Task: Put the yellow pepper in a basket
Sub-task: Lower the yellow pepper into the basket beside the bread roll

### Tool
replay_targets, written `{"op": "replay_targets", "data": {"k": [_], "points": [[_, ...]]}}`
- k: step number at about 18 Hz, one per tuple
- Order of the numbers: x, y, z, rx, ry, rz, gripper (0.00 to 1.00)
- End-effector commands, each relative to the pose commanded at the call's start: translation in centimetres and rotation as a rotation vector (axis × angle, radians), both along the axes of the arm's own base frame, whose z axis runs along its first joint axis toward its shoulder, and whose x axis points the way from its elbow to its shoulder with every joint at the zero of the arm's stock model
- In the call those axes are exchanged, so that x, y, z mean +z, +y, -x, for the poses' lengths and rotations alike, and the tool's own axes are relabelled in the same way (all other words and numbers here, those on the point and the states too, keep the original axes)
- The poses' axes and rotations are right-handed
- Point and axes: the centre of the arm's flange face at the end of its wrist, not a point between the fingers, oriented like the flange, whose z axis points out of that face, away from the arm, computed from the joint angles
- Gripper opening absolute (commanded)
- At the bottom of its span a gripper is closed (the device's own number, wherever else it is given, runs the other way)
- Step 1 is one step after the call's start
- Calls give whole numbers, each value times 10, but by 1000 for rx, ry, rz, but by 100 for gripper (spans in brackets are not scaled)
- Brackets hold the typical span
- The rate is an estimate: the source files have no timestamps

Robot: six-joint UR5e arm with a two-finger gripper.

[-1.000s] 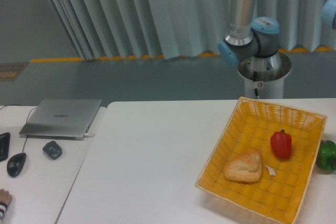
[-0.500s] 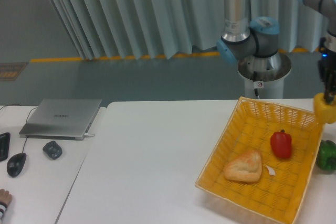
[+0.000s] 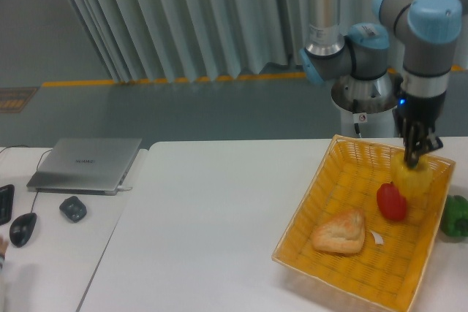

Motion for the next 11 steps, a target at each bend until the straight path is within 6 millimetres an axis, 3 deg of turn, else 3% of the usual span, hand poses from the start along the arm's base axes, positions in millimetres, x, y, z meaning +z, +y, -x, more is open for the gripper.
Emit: {"op": "replay_targets", "data": {"k": [4, 8, 11], "points": [[-3, 8, 4, 56, 14, -31, 0], [-11, 53, -27, 131, 20, -82, 0], [-14, 71, -40, 173, 30, -120, 0]]}}
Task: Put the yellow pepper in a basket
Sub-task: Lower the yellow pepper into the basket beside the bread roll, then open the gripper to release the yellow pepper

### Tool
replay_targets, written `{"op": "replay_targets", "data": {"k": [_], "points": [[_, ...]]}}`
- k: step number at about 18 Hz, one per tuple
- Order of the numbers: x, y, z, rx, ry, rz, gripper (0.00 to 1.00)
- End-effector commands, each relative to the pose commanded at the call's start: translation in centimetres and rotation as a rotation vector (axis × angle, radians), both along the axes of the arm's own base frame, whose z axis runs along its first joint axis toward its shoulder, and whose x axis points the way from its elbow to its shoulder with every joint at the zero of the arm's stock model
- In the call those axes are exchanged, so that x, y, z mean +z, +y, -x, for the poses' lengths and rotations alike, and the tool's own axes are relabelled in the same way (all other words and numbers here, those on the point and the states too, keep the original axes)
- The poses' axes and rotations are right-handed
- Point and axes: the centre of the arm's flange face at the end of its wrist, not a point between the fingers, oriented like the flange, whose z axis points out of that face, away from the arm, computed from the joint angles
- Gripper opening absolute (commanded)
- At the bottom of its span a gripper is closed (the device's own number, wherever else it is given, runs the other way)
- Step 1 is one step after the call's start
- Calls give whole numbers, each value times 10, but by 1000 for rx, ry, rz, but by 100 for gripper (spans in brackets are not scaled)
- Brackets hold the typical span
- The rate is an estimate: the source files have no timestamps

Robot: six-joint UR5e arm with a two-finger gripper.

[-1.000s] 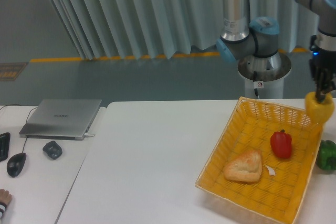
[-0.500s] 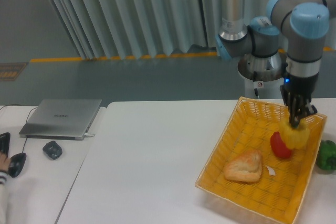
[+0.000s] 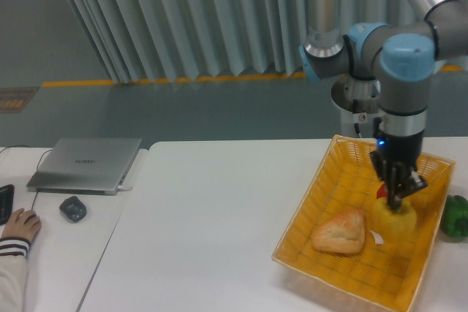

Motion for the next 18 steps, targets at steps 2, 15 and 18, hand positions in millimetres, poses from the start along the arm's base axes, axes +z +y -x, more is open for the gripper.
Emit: {"op": "replay_targets", "data": {"k": [2, 15, 18], "points": [[-3, 2, 0, 9, -5, 1, 0], [-6, -19, 30, 99, 0, -29, 100], [-4, -51, 54, 21, 4, 22, 100]]}}
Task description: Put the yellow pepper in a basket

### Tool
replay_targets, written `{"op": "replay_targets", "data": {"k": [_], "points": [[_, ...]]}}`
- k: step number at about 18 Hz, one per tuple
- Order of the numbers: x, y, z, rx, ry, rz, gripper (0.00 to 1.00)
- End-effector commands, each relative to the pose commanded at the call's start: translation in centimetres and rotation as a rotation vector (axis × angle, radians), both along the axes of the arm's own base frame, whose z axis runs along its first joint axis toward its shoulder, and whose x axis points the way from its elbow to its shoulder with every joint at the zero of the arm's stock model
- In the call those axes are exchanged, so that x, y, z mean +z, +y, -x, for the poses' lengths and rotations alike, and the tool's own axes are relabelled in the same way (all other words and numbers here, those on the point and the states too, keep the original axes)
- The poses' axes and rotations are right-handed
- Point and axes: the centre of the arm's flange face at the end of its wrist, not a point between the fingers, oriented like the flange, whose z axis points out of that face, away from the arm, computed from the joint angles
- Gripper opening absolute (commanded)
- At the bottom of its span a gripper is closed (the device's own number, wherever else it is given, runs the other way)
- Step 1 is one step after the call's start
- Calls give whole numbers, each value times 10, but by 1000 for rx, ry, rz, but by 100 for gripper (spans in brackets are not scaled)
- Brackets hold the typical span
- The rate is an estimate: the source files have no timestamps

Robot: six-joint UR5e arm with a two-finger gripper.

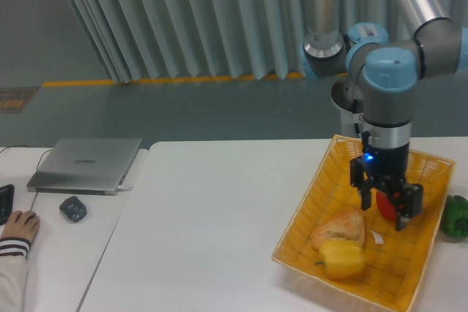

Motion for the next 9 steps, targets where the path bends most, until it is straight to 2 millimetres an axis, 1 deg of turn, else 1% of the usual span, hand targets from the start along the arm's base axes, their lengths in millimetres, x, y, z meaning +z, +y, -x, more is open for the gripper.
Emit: {"op": "replay_targets", "data": {"k": [1, 2, 3, 4, 5, 7, 9], "points": [[-5, -9, 5, -62, -3, 34, 100], [-5, -19, 15, -124, 6, 53, 100], [1, -29, 18, -179, 10, 66, 100], [7, -35, 16, -228, 10, 78, 100], [9, -43, 23, -258, 6, 89, 100], [11, -47, 25, -263, -14, 104, 100], [18, -60, 35, -258, -43, 139, 100]]}}
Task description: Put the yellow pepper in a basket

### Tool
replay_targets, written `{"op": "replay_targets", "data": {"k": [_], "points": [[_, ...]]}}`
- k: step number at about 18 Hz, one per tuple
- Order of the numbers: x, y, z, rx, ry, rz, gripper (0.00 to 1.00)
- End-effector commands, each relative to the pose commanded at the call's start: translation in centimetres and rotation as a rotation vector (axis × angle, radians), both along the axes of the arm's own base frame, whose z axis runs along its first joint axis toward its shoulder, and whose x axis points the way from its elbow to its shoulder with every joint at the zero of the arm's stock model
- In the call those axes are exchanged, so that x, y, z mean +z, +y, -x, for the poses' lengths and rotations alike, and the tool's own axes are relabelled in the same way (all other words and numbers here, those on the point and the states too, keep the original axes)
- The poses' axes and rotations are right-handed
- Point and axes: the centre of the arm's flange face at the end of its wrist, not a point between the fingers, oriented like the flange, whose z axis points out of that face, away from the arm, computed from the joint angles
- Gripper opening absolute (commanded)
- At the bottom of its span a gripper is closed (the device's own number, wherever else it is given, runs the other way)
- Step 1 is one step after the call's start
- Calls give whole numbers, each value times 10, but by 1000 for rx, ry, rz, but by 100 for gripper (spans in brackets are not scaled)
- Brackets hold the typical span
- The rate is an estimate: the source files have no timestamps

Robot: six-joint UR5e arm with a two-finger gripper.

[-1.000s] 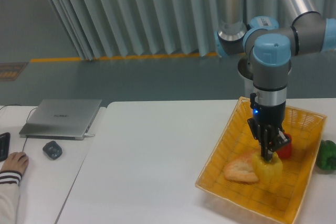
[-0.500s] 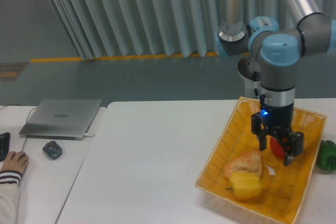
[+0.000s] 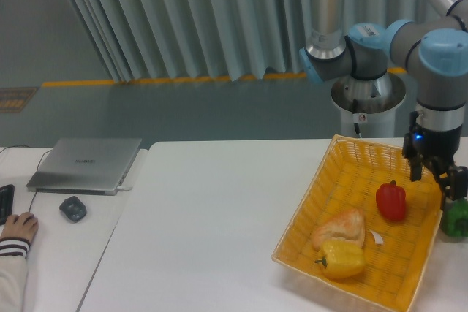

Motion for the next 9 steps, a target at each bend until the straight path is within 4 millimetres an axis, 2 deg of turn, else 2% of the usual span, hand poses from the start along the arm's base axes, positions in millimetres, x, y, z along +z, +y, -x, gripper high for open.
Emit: {"op": "replay_targets", "data": {"k": [3, 5, 9], "points": [[8, -17, 10, -87, 31, 130, 100], [8, -27, 19, -78, 30, 150, 100], [6, -29, 22, -74, 15, 155, 100]]}}
